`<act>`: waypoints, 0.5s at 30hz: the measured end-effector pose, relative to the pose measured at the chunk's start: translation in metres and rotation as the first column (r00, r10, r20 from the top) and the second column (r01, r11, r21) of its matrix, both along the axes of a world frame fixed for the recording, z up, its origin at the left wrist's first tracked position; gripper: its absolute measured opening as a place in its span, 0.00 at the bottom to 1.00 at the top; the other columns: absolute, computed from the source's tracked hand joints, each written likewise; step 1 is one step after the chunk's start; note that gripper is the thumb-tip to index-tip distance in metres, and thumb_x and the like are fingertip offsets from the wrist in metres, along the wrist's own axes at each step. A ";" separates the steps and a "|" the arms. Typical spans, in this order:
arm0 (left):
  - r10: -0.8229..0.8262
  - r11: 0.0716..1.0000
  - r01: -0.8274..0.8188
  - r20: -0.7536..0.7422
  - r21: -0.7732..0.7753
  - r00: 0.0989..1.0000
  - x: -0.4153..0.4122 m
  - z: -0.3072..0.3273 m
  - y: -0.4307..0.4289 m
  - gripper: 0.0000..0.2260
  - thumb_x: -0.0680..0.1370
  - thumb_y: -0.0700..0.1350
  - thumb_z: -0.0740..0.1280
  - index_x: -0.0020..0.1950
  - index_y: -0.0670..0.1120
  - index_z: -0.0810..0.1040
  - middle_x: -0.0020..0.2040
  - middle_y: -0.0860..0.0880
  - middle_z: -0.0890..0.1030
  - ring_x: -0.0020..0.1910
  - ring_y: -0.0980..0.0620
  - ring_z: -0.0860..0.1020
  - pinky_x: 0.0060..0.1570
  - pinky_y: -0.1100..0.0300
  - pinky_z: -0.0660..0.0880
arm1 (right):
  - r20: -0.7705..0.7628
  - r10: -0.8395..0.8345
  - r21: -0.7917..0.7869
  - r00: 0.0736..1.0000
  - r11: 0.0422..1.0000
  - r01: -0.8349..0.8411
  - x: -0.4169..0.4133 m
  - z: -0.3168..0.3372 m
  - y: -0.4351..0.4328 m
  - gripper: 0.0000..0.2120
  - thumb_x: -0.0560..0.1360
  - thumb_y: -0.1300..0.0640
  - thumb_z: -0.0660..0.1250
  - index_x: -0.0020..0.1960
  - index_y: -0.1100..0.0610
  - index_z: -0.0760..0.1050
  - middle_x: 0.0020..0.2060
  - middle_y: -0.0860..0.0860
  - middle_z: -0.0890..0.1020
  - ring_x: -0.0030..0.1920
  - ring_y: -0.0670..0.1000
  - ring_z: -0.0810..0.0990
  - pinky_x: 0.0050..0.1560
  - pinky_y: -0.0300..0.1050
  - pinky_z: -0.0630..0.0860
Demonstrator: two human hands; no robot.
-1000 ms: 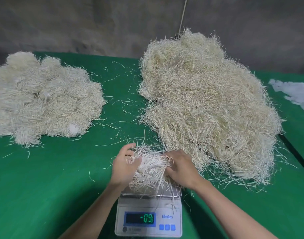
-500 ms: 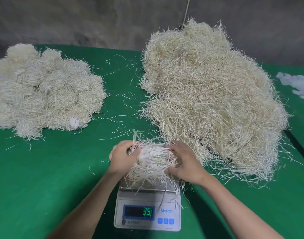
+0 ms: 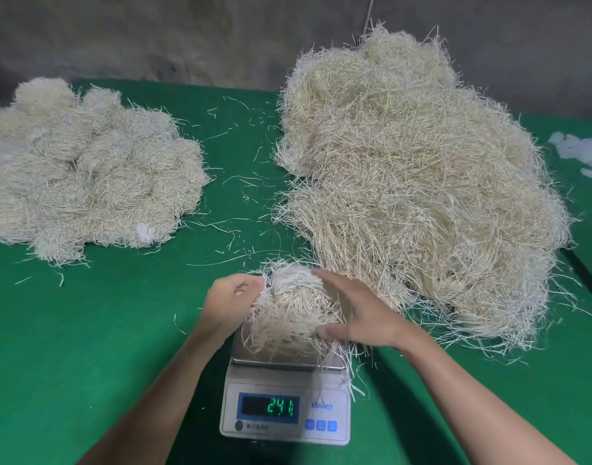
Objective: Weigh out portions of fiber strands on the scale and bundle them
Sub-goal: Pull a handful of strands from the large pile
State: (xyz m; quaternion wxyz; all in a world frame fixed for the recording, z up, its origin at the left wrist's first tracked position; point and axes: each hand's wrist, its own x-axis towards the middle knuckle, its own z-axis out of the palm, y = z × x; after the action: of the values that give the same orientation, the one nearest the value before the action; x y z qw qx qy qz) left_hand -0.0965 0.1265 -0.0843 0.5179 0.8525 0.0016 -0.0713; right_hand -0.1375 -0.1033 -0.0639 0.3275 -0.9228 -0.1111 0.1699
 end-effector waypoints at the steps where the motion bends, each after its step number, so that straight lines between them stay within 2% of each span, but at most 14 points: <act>1: -0.016 1.000 0.016 0.015 0.012 1.000 -0.002 0.000 0.000 0.09 0.78 0.47 0.65 0.52 0.44 0.81 0.46 0.53 0.82 0.44 0.62 0.77 0.40 0.70 0.69 | -0.009 0.011 0.004 1.000 1.000 -0.011 0.000 -0.002 0.002 0.43 0.69 0.48 0.73 0.74 0.38 0.49 0.74 0.44 0.59 0.72 0.46 0.58 0.73 0.58 0.54; 5: -0.030 0.999 0.030 0.043 -0.015 0.999 -0.010 0.002 0.002 0.06 0.77 0.44 0.66 0.49 0.44 0.82 0.44 0.52 0.83 0.44 0.59 0.80 0.41 0.68 0.72 | -0.026 -0.007 0.068 1.000 0.998 0.009 -0.003 -0.009 0.008 0.37 0.71 0.50 0.71 0.73 0.38 0.55 0.73 0.42 0.61 0.71 0.44 0.60 0.73 0.53 0.58; 9: -0.004 1.000 0.003 0.112 0.011 0.994 -0.013 0.005 0.003 0.05 0.76 0.43 0.68 0.41 0.49 0.81 0.39 0.55 0.82 0.37 0.65 0.78 0.34 0.76 0.70 | -0.017 -0.027 0.078 0.999 0.997 0.028 -0.003 -0.008 0.006 0.36 0.71 0.50 0.71 0.73 0.39 0.56 0.72 0.43 0.62 0.71 0.44 0.61 0.73 0.52 0.59; 13: 0.081 0.995 -0.089 0.198 0.034 0.977 -0.013 0.005 0.010 0.10 0.77 0.45 0.67 0.37 0.42 0.79 0.31 0.46 0.78 0.30 0.50 0.72 0.29 0.62 0.66 | 0.009 -0.029 0.043 1.000 0.999 0.029 0.000 0.002 0.004 0.40 0.68 0.46 0.73 0.73 0.38 0.55 0.71 0.43 0.61 0.69 0.43 0.61 0.72 0.52 0.59; 15: 0.121 0.991 -0.129 0.206 0.027 0.971 -0.011 0.006 0.014 0.12 0.77 0.47 0.67 0.36 0.42 0.77 0.30 0.49 0.75 0.31 0.51 0.70 0.34 0.58 0.66 | 0.028 -0.035 0.024 0.999 0.999 0.034 0.002 0.008 0.001 0.42 0.66 0.43 0.74 0.73 0.37 0.54 0.73 0.42 0.57 0.71 0.43 0.56 0.74 0.53 0.54</act>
State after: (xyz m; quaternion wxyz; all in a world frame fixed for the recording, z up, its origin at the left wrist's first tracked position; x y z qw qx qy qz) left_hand -0.1075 0.1408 -0.0786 0.5017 0.8636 0.0037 0.0494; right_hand -0.1354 -0.1020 -0.0562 0.3395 -0.9229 -0.1019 0.1500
